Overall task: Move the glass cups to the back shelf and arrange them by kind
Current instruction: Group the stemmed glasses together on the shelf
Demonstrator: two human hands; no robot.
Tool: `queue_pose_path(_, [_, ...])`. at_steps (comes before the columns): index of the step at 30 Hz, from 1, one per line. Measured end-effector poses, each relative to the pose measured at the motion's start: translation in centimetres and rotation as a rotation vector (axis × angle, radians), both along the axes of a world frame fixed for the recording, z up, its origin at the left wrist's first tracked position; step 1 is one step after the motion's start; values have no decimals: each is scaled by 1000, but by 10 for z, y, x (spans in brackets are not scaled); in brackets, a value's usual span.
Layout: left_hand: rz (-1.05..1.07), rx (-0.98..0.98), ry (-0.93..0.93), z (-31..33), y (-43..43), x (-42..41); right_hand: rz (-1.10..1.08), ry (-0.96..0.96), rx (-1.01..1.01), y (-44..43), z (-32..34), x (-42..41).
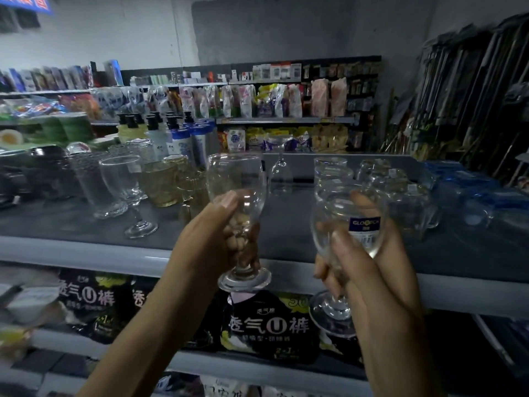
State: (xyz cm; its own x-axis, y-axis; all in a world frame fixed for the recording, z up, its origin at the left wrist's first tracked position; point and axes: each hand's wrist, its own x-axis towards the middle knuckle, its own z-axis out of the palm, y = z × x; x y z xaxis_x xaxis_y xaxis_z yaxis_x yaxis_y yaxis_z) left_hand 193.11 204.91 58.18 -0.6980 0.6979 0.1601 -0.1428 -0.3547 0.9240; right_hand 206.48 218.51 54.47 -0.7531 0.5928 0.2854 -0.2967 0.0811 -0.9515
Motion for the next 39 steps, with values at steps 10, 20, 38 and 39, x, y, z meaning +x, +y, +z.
queue_pose_path(10, [-47,6,89,-21,-40,14,-157,25,143,-66,3,-2])
queue_pose_path(20, [-54,12,35,-16,-65,13,-215,-44,277,-105,-2,-9])
queue_pose_path(38, [-107,212,-189,-40,-99,15,-232,8,-124,-152,-57,25])
queue_pose_path(39, [-97,213,-202,-44,-100,13,-269,91,-180,-154,-58,23])
